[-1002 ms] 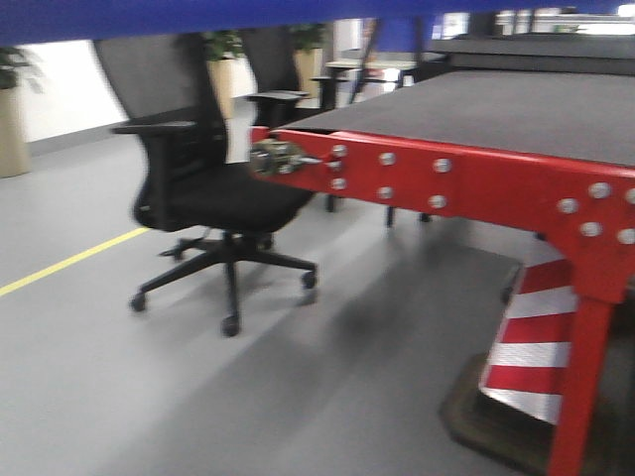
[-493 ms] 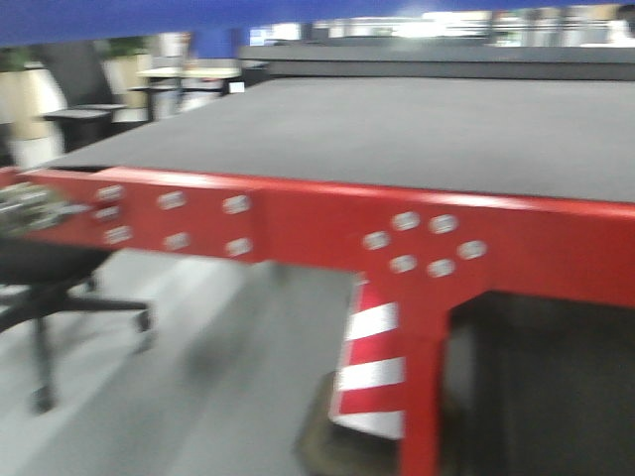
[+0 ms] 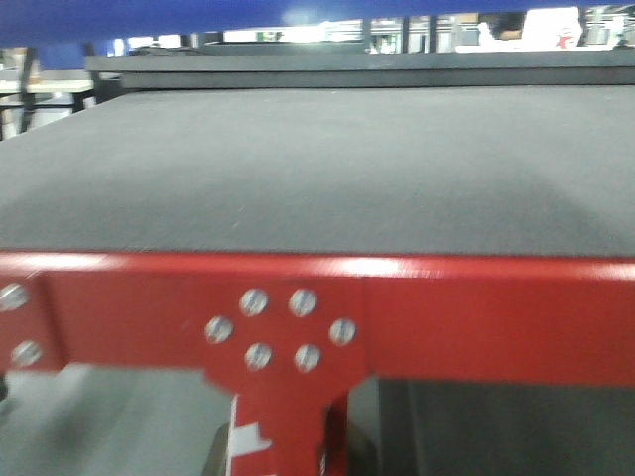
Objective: Move blue bin to conveyor side
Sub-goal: 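Carry the blue bin with both grippers to the red-framed conveyor table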
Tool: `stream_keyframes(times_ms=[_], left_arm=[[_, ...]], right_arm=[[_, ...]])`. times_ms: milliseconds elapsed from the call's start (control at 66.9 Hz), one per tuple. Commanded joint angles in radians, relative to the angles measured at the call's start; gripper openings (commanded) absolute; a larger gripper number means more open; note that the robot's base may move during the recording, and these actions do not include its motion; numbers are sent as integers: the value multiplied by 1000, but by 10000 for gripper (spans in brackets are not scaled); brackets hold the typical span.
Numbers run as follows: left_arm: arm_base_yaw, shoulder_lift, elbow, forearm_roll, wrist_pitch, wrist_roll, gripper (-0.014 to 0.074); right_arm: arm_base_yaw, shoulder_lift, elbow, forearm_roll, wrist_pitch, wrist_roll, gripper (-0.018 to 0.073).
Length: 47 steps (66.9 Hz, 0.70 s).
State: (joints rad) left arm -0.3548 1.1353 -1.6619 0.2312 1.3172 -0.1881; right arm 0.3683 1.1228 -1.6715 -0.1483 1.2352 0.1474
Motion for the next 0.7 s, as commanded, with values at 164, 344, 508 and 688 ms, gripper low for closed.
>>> stream_keyframes(times_ms=[164, 344, 508, 688], left_arm=[[-16, -14, -16, -60, -96, 20, -17], [-16, -14, -16, -60, -96, 20, -17], [-16, -14, -16, -60, -96, 20, -17], [-16, -14, -16, -60, -96, 20, -17]], right_arm=[[5, -15, -12, 27, -129, -15, -79], [5, -15, -12, 27, -129, -15, -79], [5, -15, -12, 27, -129, -15, -79], [5, -15, -12, 27, -129, -15, -79]])
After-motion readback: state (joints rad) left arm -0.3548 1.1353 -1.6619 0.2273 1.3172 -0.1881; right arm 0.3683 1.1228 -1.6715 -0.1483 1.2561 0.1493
